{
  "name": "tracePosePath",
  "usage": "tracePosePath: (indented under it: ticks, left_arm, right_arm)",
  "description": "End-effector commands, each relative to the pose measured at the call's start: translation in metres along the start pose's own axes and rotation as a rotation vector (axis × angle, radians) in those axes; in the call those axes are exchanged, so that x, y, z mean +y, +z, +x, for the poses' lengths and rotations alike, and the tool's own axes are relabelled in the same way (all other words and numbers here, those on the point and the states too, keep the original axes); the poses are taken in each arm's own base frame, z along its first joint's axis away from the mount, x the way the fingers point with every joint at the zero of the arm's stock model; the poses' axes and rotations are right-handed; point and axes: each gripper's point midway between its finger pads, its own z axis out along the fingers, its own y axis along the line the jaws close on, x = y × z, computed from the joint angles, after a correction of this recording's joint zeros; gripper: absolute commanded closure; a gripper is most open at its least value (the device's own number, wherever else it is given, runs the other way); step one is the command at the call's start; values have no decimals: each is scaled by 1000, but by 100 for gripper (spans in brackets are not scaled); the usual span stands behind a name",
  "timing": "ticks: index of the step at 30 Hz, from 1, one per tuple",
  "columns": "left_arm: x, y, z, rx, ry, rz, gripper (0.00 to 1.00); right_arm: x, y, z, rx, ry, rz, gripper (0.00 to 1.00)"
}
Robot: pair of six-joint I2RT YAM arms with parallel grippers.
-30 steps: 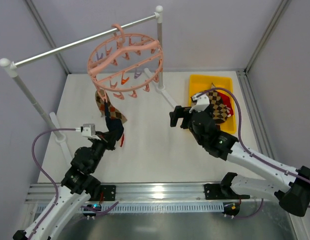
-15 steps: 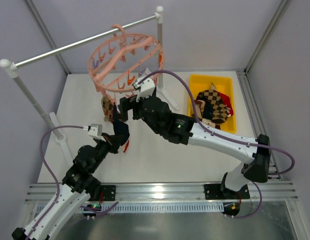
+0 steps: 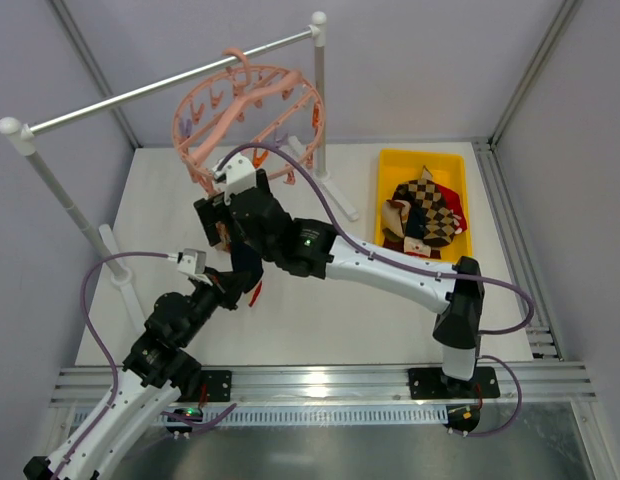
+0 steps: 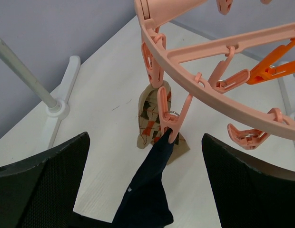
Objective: Remove the socks clipped to the hanger
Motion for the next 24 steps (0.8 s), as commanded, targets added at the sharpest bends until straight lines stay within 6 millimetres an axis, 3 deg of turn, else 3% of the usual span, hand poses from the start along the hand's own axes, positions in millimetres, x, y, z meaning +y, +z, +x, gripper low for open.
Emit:
tracePosePath:
  ticks: [1,9,15,17,21,22,24]
  left_arm:
    - [-9,0,-4,-7,15,47,100]
    - [-18,-3,-2,0,13,99,100]
    - [-22,-3,-2,3,12,119,100]
    - [-23,-3,-2,1,12,123,100]
    - [-23,-4,-2,1,12,122,100]
    - [-22,-4,-1,4,12,121,100]
    - [-20,-3,0,4,11,110,100]
  right_arm:
    - [-4,3,-18,-32,-22,44,1]
    - [-16,22,-17,-37,-65,163,1]
    - [-22,31,-15,-45,-85,227,14]
    - [-22,33,-14,-45,-92,229,26]
    - [-21,36,-12,-49,-97,233,88]
    - [-21,36,-12,-50,-95,231,94]
    - [-19,35,-14,-55,-89,218,96]
